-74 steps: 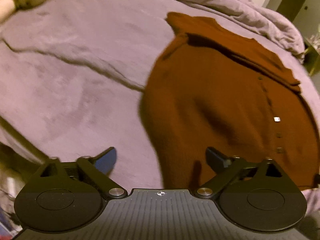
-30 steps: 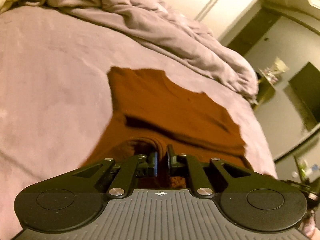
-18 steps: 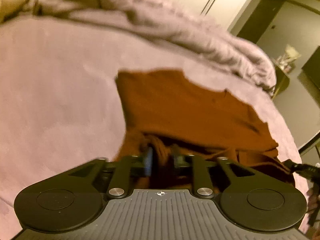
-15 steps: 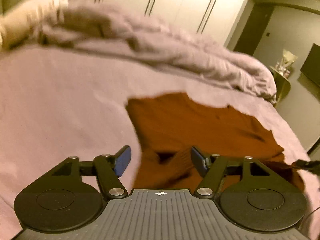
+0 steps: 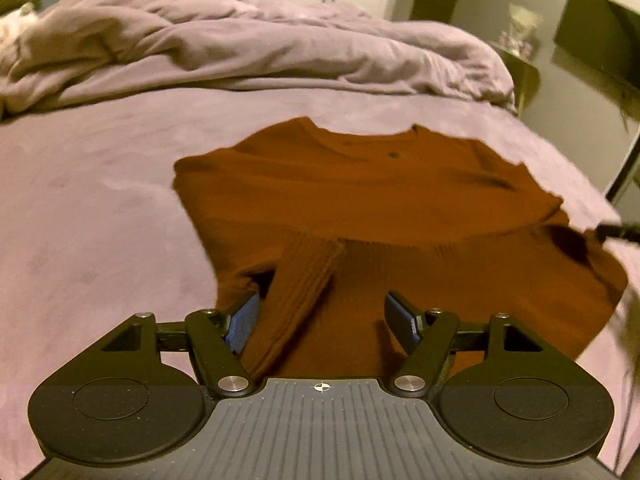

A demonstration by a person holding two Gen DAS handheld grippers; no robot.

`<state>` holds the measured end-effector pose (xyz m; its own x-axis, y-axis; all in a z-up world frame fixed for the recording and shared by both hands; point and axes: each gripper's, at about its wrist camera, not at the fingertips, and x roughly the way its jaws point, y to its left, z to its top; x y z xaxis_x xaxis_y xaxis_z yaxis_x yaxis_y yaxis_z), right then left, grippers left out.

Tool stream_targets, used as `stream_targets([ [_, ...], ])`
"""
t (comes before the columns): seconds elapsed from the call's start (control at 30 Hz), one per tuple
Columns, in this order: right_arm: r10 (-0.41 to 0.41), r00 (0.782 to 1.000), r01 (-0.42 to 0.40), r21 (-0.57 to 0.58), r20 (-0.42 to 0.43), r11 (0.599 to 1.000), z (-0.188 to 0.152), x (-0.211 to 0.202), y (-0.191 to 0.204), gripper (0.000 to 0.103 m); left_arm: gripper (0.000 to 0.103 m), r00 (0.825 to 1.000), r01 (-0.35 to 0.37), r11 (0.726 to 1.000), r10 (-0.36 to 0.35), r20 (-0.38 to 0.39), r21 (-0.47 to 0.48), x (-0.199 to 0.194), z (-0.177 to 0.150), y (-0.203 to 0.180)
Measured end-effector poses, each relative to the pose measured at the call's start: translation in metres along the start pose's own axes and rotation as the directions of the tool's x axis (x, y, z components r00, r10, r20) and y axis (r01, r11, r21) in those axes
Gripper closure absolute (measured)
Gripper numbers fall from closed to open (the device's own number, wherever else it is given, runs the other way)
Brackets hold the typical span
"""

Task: Fold small clothes
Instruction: 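Lift the hem with both grippers and fold it toward the collar, then lay the folded hem onto the collar and open both grippers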

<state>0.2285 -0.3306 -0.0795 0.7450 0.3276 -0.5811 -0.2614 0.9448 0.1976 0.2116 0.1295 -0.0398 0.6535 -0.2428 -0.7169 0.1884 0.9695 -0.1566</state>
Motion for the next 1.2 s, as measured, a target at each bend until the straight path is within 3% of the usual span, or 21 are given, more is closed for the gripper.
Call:
stream_targets([
  [0.03, 0.007, 1.0, -0.007, -0.018, 0.013, 1.0, 0.0, -0.003, 0.0, 0.053, 0.032, 1.0, -0.002, 1.0, 0.002, -0.01, 0.003, 0.004, 0.0, 0.0],
  [0.1, 0.02, 1.0, -0.02, -0.051, 0.006, 0.999, -0.002, -0.005, 0.0, 0.049, 0.039, 0.999, 0.007, 1.0, -0.007, -0.032, -0.02, 0.011, -0.001, 0.003],
  [0.2, 0.054, 0.999, -0.054, -0.036, -0.01, 0.998, -0.005, -0.004, -0.005, 0.048, 0.047, 0.999, 0.032, 0.998, -0.034, -0.039, -0.057, 0.014, -0.001, 0.006],
  [0.33, 0.012, 1.0, -0.014, -0.107, -0.016, 0.994, -0.003, 0.009, 0.0, 0.049, 0.061, 0.997, 0.053, 0.997, -0.055, -0.045, -0.053, 0.015, 0.001, 0.006],
  [0.47, 0.017, 0.998, -0.026, -0.162, -0.056, 0.986, 0.003, 0.034, 0.01, 0.05, 0.063, 0.998, 0.044, 0.998, -0.046, -0.051, -0.043, 0.018, 0.006, 0.004],
  [0.53, 0.025, 0.997, -0.038, -0.17, -0.078, 0.985, 0.005, 0.045, 0.012, 0.053, 0.042, 0.999, 0.014, 1.0, -0.016, -0.048, -0.022, 0.018, 0.007, 0.001],
  [0.57, 0.025, 0.996, -0.039, -0.164, -0.087, 0.986, 0.005, 0.048, 0.012, 0.056, 0.038, 0.999, -0.008, 1.0, 0.008, -0.048, -0.007, 0.019, 0.007, -0.001],
  [0.6, 0.02, 0.996, -0.035, -0.158, -0.09, 0.987, 0.005, 0.05, 0.012, 0.07, 0.037, 0.999, -0.014, 1.0, 0.014, -0.048, 0.006, 0.02, 0.007, -0.003],
  [0.63, 0.02, 0.995, -0.034, -0.15, -0.095, 0.988, 0.006, 0.052, 0.011, 0.081, 0.039, 0.999, -0.008, 1.0, 0.009, -0.05, 0.008, 0.021, 0.006, -0.003],
  [0.67, 0.017, 0.996, -0.03, -0.145, -0.091, 0.989, 0.006, 0.051, 0.01, 0.085, 0.041, 0.999, -0.002, 1.0, 0.003, -0.051, 0.007, 0.021, 0.006, -0.004],
  [0.7, 0.018, 0.996, -0.03, -0.146, -0.082, 0.989, 0.006, 0.05, 0.01, 0.094, 0.049, 0.999, 0.008, 1.0, -0.007, -0.053, 0.005, 0.022, 0.007, -0.004],
  [0.77, 0.021, 0.998, -0.03, -0.16, -0.058, 0.987, 0.004, 0.044, 0.012, 0.096, 0.065, 0.998, 0.036, 0.999, -0.037, -0.056, -0.009, 0.022, 0.007, -0.003],
  [0.83, 0.017, 0.999, -0.022, -0.178, -0.032, 0.984, 0.003, 0.037, 0.016, 0.096, 0.092, 0.999, 0.009, 1.0, -0.01, -0.034, -0.02, 0.017, 0.009, -0.006],
  [0.9, 0.017, 1.0, -0.018, -0.197, -0.006, 0.98, 0.005, 0.028, 0.021, 0.097, 0.093, 0.999, -0.038, 0.999, 0.037, -0.01, -0.025, 0.006, 0.013, -0.01],
  [1.03, 0.043, 0.997, -0.03, -0.2, 0.06, 0.979, 0.017, 0.008, 0.024, 0.097, 0.093, 0.997, -0.035, 0.999, 0.038, 0.072, -0.041, -0.026, 0.029, -0.014],
  [1.2, 0.042, 0.985, -0.022, -0.121, 0.167, 0.992, 0.047, 0.003, 0.022, 0.097, 0.093, 0.975, -0.098, 0.994, 0.105, 0.196, -0.043, -0.042, 0.07, -0.008],
])
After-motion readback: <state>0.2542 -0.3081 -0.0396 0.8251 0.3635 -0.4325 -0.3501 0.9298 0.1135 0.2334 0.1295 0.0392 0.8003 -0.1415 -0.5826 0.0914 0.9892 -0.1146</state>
